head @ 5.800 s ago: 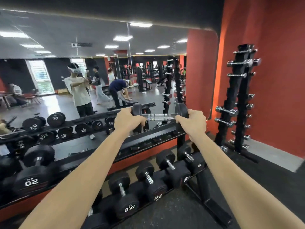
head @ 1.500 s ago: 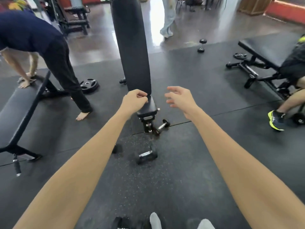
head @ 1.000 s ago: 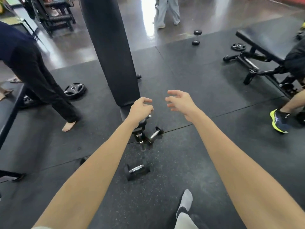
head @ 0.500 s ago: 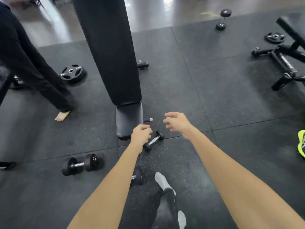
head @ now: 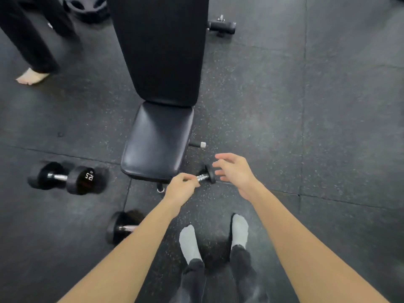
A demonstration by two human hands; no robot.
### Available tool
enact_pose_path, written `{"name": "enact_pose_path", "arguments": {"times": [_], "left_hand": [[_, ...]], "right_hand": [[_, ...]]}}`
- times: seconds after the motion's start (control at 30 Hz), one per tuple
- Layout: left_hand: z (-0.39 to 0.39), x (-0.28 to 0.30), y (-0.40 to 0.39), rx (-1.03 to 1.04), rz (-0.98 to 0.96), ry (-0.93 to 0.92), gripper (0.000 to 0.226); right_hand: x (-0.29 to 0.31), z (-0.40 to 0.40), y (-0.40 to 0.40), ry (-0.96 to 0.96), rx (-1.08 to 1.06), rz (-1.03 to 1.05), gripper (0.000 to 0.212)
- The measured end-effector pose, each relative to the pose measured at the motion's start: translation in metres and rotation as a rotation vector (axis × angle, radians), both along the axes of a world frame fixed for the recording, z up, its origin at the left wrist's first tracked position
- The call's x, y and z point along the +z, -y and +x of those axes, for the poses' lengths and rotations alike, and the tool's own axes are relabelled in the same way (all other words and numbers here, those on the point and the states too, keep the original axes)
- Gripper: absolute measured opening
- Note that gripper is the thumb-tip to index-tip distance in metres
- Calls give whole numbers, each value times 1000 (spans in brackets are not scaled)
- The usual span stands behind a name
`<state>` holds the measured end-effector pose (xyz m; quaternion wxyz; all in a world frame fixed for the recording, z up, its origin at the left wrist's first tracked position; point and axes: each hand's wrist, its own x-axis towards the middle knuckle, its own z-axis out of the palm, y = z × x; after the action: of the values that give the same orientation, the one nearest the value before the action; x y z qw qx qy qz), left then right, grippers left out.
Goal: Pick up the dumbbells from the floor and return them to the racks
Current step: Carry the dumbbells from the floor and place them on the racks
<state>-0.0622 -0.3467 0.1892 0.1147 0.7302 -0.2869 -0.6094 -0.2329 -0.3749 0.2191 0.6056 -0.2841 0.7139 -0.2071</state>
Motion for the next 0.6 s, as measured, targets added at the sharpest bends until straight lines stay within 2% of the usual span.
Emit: {"name": "enact_pose_path", "arguments": {"times": [0.13, 0.2, 0.33, 0.4, 0.47, 0.53, 0.57, 0.6], "left_hand": [[-6, -119, 3, 55, 104, 45, 9], [-5, -177, 5, 111, 134, 115, 7], [0, -277, 3, 269, 154, 286, 42], [6, -315, 7, 353, 163, 336, 45], [11, -351, 14, 404, 186, 343, 48], [16, -382, 22, 429, 176, 348, 53], [18, -393, 25, 423, 174, 352, 54], [16, -406, 27, 401, 191, 358, 53]], "right_hand": [[-133, -2, 17, -32, 111, 93, 24], [-193, -2, 19, -26, 156, 142, 15], [-295, -8, 19, -100, 243, 187, 12], [-338, -11, 24, -194, 253, 181, 8], [-374, -9, 35, -308, 254, 158, 24], [-407, 0, 45, -406, 287, 171, 51], [-419, 5, 48, -401, 323, 204, 57], [-433, 8, 50, -362, 351, 249, 53]]}}
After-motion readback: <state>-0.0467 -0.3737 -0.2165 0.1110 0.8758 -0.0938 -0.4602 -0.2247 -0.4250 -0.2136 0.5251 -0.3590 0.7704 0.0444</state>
